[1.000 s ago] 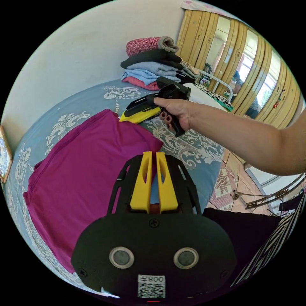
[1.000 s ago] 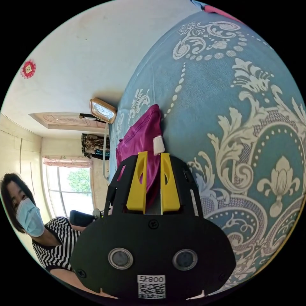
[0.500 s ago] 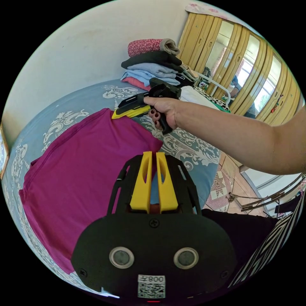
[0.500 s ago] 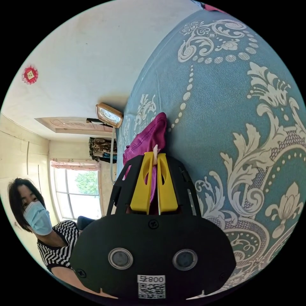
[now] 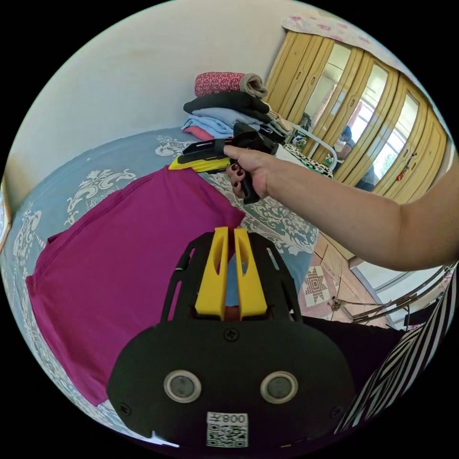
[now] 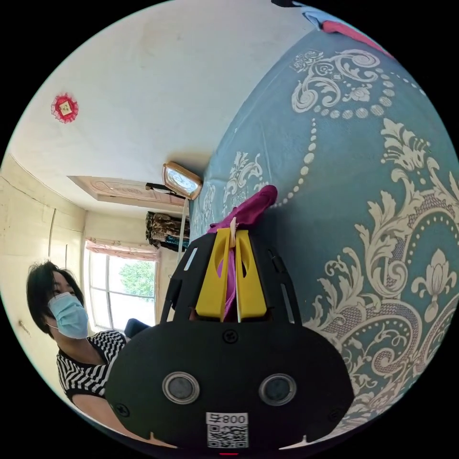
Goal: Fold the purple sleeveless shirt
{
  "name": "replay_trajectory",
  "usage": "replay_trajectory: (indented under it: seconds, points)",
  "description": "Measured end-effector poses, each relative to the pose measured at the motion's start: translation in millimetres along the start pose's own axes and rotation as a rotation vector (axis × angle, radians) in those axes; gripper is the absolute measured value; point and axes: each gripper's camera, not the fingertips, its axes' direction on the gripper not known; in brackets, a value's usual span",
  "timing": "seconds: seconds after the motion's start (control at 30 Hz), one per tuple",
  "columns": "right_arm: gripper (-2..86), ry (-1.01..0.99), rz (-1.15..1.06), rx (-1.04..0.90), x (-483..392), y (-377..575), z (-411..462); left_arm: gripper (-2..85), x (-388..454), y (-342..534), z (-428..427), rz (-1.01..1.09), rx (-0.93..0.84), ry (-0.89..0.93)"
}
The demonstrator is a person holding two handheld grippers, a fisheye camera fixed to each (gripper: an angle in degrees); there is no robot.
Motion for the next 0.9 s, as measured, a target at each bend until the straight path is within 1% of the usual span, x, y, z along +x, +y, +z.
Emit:
replay_trajectory:
  seconds: [0.2,0.3,0.37,0.4,0.47,0.67,0.8,0.9]
  points:
    - [1.4,-0.005,-0.141,-0.035,-71.5,-10.6,70.7,2.3,-42.4,19.2,-90.3,-0.132,0.131,0.035]
    - [1.4,-0.012,-0.223,-0.092,-111.4,-14.3,125.2,2.3,-71.6,44.2,-144.6,-0.231,0.196,0.018]
    - [1.4,-0.015,-0.279,-0.155,-138.8,-15.7,176.4,2.3,-98.0,71.2,-186.3,-0.338,0.227,-0.006]
    - [1.4,-0.016,-0.286,-0.172,-144.1,-15.8,189.7,2.3,-104.5,78.6,-196.1,-0.365,0.233,-0.013]
    - [1.4,-0.031,-0.308,-0.237,-161.3,-14.9,242.6,2.3,-130.1,108.8,-231.5,-0.48,0.241,-0.038]
    - [1.3,0.044,-0.321,-0.383,-182.4,-5.9,358.4,2.1,-178.4,170.8,-288.1,-0.701,0.25,-0.027]
    - [1.2,0.075,-0.322,-0.421,-189.4,-1.3,405.4,1.9,-198.1,196.5,-314.0,-0.788,0.263,-0.021]
    - [1.2,0.113,-0.329,-0.44,-194.8,0.8,436.9,1.9,-213.7,212.5,-331.6,-0.846,0.279,0.02]
